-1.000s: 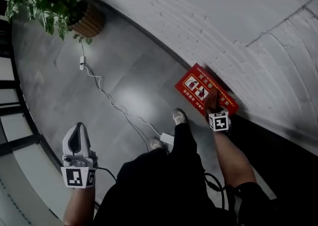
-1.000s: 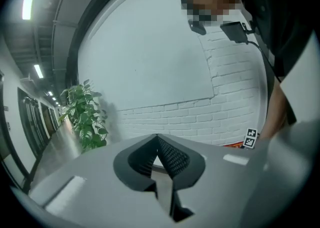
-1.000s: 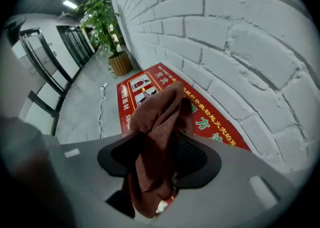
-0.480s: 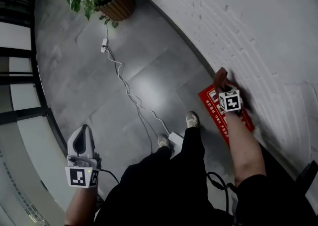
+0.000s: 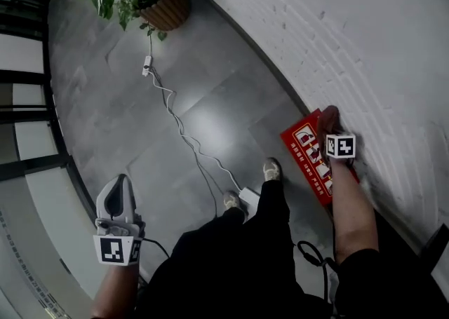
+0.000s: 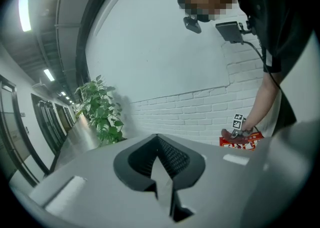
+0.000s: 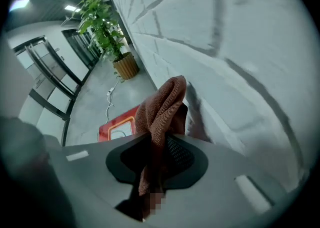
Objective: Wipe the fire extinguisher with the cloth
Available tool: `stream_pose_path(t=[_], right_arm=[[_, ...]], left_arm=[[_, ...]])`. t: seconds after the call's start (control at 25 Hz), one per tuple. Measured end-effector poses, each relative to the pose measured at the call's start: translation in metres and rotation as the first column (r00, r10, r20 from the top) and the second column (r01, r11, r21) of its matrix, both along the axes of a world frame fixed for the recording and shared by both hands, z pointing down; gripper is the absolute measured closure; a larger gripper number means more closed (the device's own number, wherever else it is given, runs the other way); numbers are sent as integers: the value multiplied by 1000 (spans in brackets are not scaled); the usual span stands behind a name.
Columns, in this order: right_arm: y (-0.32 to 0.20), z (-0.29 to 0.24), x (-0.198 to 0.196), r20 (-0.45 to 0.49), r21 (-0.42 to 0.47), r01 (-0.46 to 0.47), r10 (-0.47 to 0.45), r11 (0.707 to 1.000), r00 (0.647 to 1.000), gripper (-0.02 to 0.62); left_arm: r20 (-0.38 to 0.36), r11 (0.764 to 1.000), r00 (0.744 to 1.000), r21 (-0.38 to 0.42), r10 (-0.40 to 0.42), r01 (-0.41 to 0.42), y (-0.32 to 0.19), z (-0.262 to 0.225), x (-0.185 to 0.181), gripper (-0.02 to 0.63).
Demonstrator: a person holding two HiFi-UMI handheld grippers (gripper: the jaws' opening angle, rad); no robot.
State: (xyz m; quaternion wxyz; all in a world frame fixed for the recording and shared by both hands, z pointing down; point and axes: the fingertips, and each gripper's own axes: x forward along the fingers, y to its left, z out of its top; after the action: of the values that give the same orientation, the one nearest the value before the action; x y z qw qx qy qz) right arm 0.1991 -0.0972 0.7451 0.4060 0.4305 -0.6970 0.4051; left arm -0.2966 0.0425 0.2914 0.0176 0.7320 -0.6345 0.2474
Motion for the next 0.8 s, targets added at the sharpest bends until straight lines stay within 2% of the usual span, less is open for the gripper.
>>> stream_pose_path(t=[0.12,0.24,0.4,0.52,0.56,0.6,0.68,0.72,0.8], right_arm=[[49,0,47,-3,-41,-96,96,995,995,523],[105,-1,100,-30,-83,-213,211,974,977,523],[185,-4,166,-97,-131,-337,326,932,940,523],[238,-4,200,-173,-189,-427,398,884,901,523],[247,-7,205,-190,-182,-443,411,878,892,523],[246,-13,203,-195,-153,-437,406,887,893,523],[213,-30,172,-155,-57,-338,326,939,932,525],[186,-38,145,-114,-8,-263,260,965,959,525],[124,-47,80,-22,73,-116,118,991,993,525]], left_arm=[[-23,998,998,24,50,-50,-18,-2,14,606],[-37,991,992,62,120,-118,-37,-9,34,606],[-54,975,976,84,209,-205,-55,-6,61,606],[-83,972,970,83,227,-221,-61,2,70,606],[-94,973,971,82,221,-214,-60,4,69,606],[-110,977,972,83,207,-199,-59,6,67,606],[-129,985,979,80,160,-151,-52,8,56,606],[-124,989,982,74,140,-131,-48,9,51,606],[-105,992,988,66,115,-109,-40,9,43,606]])
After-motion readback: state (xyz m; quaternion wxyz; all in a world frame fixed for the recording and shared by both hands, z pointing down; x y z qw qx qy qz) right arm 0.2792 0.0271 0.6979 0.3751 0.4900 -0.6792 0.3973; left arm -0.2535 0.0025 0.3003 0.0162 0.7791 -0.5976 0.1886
